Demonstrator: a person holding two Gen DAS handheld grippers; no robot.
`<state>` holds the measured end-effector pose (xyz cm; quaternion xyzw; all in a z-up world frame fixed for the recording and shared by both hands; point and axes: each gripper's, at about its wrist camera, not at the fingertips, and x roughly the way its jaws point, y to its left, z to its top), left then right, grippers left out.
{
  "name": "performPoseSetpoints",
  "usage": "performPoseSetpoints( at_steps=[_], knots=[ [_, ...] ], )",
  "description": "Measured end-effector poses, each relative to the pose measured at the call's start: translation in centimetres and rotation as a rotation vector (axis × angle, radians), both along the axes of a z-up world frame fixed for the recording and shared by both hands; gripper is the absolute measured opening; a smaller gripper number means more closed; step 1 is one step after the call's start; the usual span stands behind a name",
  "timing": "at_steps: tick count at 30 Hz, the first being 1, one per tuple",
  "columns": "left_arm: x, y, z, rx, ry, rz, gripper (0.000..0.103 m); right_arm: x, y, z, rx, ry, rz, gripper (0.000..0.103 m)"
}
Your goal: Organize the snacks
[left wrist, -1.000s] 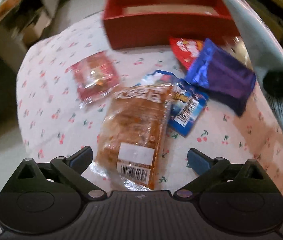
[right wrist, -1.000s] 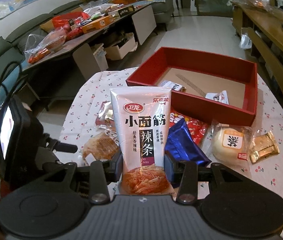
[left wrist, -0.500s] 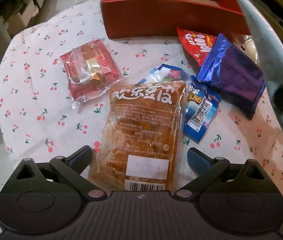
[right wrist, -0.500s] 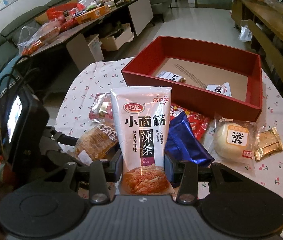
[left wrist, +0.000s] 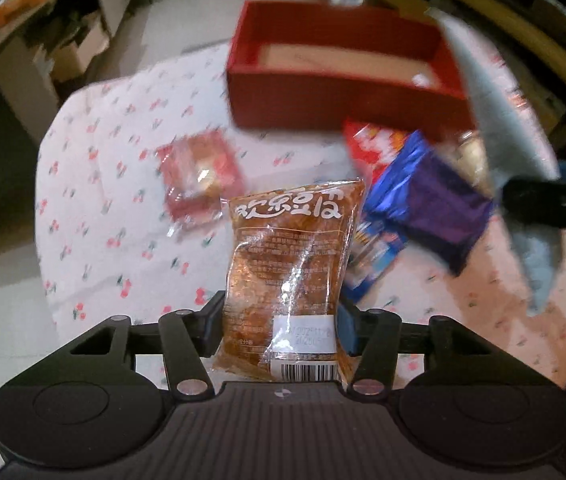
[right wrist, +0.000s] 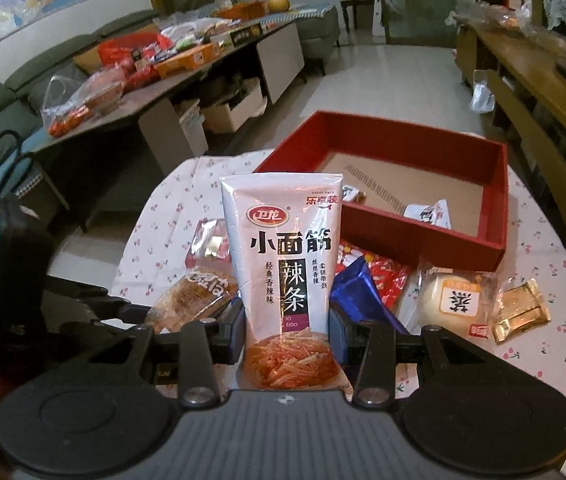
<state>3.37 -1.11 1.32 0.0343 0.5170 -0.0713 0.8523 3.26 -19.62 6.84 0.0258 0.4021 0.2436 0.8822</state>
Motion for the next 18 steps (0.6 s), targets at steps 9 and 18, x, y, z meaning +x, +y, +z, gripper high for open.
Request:
performPoseSetpoints(
  at_steps=[9,18],
  knots=[
    [4.9,-1.7,1.6,-0.1,-0.083,-0.058,0.061,4.8,0.6,-0.8,-0.027,0.03,-0.071,0.054],
    [10.3,-2.3,2.0,-0.139,-0.13,-0.047,0.062,9.4,-0.1,-0.4,-0.007,0.028,-0.134,0.054]
  ],
)
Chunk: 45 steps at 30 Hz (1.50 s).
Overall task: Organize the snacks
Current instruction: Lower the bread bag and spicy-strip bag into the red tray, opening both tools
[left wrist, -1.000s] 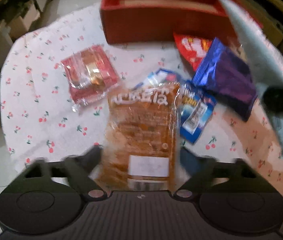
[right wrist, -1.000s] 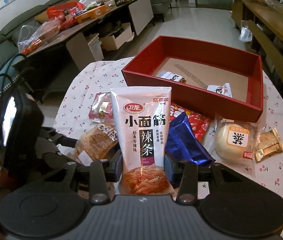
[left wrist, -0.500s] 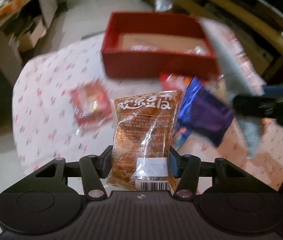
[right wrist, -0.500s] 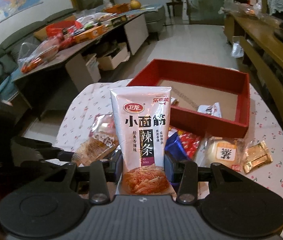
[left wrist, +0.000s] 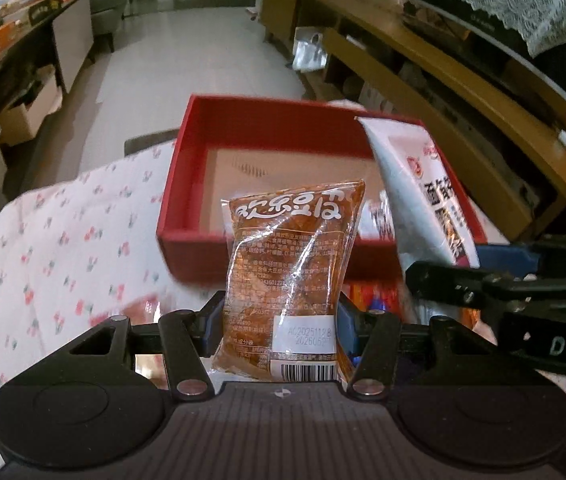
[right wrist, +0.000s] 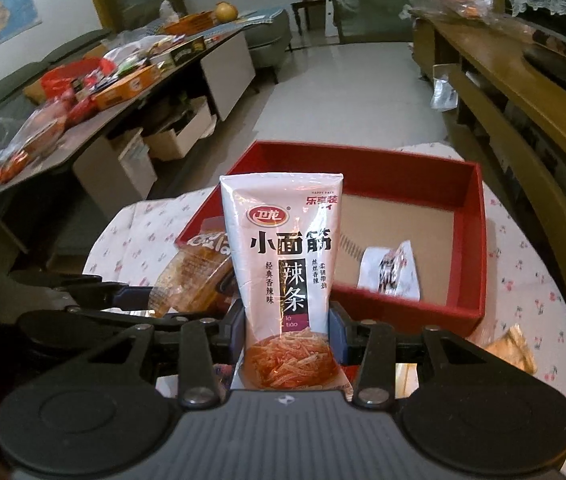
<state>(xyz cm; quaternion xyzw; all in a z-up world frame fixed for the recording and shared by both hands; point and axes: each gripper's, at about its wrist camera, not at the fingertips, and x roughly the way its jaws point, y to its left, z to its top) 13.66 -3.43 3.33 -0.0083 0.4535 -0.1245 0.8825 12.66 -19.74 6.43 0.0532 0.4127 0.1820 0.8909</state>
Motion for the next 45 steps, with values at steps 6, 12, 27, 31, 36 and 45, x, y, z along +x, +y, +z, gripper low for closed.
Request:
performPoseSetpoints(
  at_steps=[6,12,27,31,36,45],
  knots=[
    [2.7,-0.6,0.6,-0.013,-0.027,0.012,0.062,2.5,-0.6,0.3,0.018,0.006,-0.028,0.054],
    [5.4,-0.9,0.6,-0.014,-0.036,0.03,0.062,5.6,-1.0,0.1,0.033,0.012,-0.05,0.054],
    [10.5,-0.5,-2.6,0.055,0.015,0.086,0.061,11.6,0.3,-3.6,-0.005,0.081,-0.068,0.054],
    [10.7,-0.7,-3.4,0.084,0.019,0.091,0.061,12.1,0.4,-4.5,-0.022,0.099,-0.07,0.053],
    [10.4,-1.1,-3.4,0.114,0.002,0.089,0.062,12.3,0.3,-4.9,-0.034,0.102,-0.075,0.054],
    [10.4,-1.5,-3.6,0.13,-0.001,0.083,0.072,12.2,-0.2,-5.2,-0.057,0.106,-0.097,0.055]
  ],
)
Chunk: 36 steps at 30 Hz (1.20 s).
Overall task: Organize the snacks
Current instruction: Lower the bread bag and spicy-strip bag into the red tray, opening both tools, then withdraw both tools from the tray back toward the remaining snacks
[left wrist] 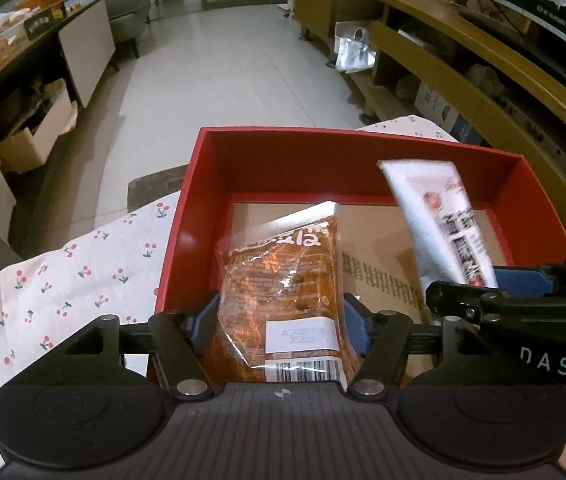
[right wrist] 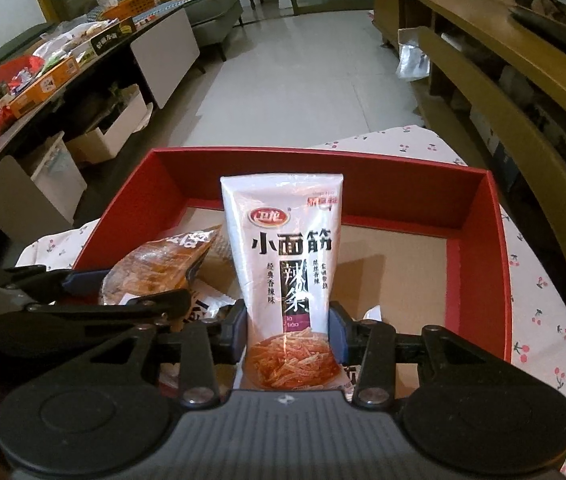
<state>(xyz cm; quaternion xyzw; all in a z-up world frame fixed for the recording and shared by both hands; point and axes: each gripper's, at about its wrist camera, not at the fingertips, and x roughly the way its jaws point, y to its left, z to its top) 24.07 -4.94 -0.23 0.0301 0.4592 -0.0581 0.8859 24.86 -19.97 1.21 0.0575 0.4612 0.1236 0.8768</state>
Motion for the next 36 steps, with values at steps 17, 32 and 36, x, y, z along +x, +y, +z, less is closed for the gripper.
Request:
performPoseSetpoints(
  at_steps=[17,32,36],
  knots=[
    [-0.9,0.4,1.5,-0.02,-0.035,0.024,0.085,-1.0,-0.4,1.1,-0.021,-0.039,-0.005,0.061],
    [-2.2,1.2,3.4,-0.056,-0.083,0.026,0.086,-2.5,-0.9,2.6,0.005,-0.075,-0.005,0.064],
    [-2.8,1.6,3.8,-0.066,-0.087,0.029,0.087,-3.1,-0.6,3.0,0.012,-0.083,0.001,0.064]
  ],
)
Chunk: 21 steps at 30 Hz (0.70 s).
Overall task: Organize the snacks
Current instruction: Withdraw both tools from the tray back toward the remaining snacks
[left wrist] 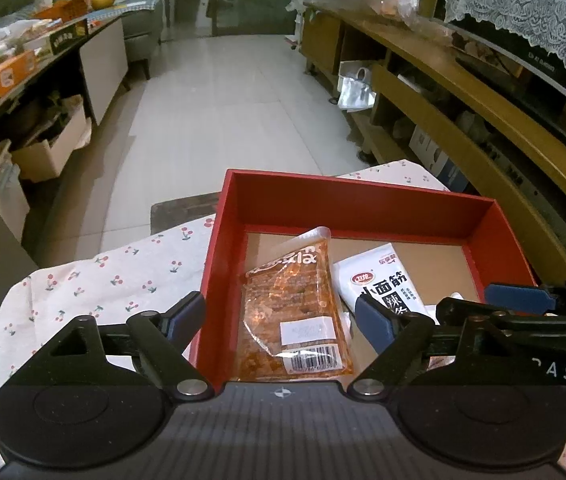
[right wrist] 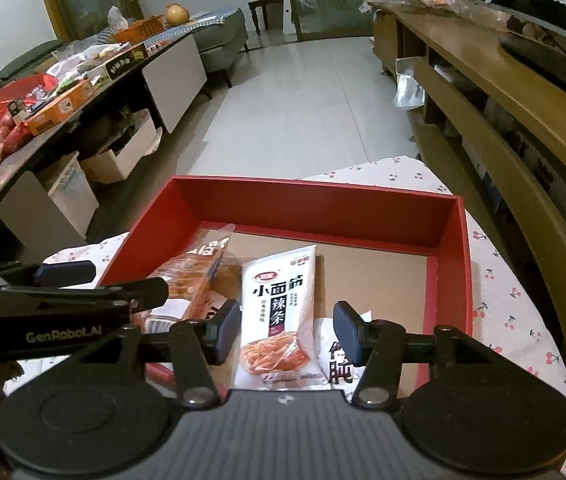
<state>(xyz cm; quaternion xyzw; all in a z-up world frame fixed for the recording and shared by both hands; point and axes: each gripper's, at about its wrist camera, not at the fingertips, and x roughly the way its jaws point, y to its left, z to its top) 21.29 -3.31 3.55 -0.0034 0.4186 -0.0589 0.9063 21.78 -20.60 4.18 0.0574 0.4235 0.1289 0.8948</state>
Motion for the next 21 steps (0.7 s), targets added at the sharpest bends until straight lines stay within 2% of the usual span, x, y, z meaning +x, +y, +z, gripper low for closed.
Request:
performPoseSetpoints(
  at_steps=[14,21],
  knots=[
    [-3.8,3.3,0.0,-0.011,0.028,0.035,0.088,-4.1,1.7,0.5,-0.009,0.009,0.076,0.064],
    [-5.6,5.8,-1.5,-0.012,0.093,0.082,0.089,-6.4,2.3,0.2,-0.007,0.04,0.098,0.064]
  ],
)
